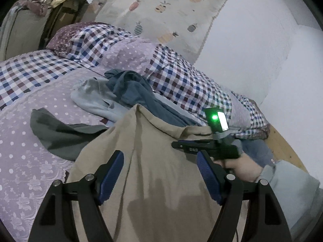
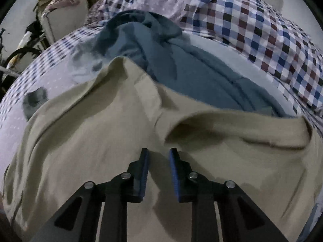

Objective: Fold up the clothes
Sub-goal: 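Open both grippers and release the beige shirt onto the bed, then smooth the beige shirt flat on the bed with both open grippers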

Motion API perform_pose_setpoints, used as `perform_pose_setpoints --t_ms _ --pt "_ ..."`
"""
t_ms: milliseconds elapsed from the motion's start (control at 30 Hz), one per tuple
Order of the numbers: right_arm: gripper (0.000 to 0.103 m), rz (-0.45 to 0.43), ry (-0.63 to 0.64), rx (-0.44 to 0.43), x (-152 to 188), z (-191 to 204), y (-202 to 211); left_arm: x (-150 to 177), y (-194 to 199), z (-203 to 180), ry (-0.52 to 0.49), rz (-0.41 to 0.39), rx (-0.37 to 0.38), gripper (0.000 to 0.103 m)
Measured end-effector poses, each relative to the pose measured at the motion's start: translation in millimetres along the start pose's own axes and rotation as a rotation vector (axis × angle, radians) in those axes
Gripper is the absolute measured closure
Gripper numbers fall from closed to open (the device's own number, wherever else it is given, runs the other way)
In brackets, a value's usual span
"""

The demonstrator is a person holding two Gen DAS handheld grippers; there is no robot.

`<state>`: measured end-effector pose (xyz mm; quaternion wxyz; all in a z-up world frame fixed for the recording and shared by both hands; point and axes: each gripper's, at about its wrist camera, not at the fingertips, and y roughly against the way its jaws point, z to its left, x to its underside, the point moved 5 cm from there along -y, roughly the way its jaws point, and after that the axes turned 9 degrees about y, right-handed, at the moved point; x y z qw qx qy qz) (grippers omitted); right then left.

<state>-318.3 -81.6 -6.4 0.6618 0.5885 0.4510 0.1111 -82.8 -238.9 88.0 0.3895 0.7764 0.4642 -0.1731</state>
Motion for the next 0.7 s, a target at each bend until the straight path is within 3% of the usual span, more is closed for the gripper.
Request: perform_pose_setpoints --t_ms 133,233,367,533,633,700 --pt "0.088 -0.003 -0.023 0.11 -35 -25 -10 -8 4 9 0.035 -0.019 0.001 0.024" --pt "0.088 -0.056 -0.078 0.206 -69 -46 5 -12 7 12 0.047 -0.028 0.0 0.024" --pt "0.086 -0.129 -0.105 0.193 -57 -30 44 -18 12 16 0.063 -0.04 -0.001 0.024" --pt "0.066 -0.22 -0.139 0.175 -41 -9 93 -25 17 20 0.078 -0.052 -0.002 0.024" --pt "0.061 -0.275 -0.159 0.165 -32 3 122 -27 21 16 0.068 -0.058 -0.001 0.024" --pt "0.057 -0.29 -0.197 0.163 -5 12 145 -27 23 12 0.056 -0.06 -0.005 0.023"
